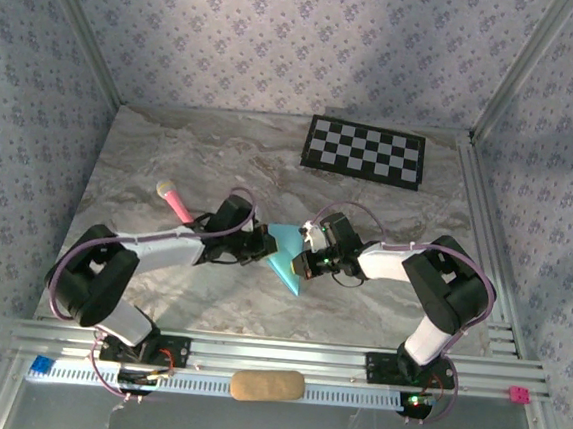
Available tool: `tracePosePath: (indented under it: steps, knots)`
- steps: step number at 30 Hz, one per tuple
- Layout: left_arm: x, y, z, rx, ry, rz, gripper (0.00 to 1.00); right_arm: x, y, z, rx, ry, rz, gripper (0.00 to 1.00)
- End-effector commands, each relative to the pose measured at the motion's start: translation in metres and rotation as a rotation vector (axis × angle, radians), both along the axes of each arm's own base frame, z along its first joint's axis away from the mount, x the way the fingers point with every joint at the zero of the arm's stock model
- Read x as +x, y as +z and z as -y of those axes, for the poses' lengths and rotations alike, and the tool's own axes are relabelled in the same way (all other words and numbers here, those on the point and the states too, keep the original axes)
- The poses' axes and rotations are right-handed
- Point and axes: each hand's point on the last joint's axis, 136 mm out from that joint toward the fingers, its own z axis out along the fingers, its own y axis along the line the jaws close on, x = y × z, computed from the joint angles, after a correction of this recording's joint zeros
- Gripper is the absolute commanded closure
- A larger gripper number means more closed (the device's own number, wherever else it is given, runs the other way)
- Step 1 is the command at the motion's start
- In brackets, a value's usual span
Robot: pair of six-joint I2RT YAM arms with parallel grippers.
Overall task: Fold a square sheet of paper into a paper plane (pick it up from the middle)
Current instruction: Third fold the triangle at the center of the table.
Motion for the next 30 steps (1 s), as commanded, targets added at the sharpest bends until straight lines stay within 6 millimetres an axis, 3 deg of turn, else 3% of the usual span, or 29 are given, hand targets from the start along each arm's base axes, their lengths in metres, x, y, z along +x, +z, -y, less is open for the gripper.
tracePosePath:
  steps: [1,5,13,30]
  knots:
    - [-0.005,0.013,0.027,-0.129,-0.020,0.008,1.00,0.002,-0.007,0.001,-0.034,-0.011,-0.010,1.00]
    - [-0.010,0.002,0.031,-0.153,-0.007,-0.009,1.00,0.001,-0.007,0.001,-0.036,-0.008,-0.009,1.00]
    - [-0.018,-0.021,0.020,-0.094,0.016,-0.050,1.00,0.001,-0.009,0.002,-0.044,-0.004,-0.012,1.00]
    - [-0.017,-0.033,0.019,-0.052,-0.004,-0.049,1.00,-0.001,-0.011,0.004,-0.052,-0.009,-0.013,1.00]
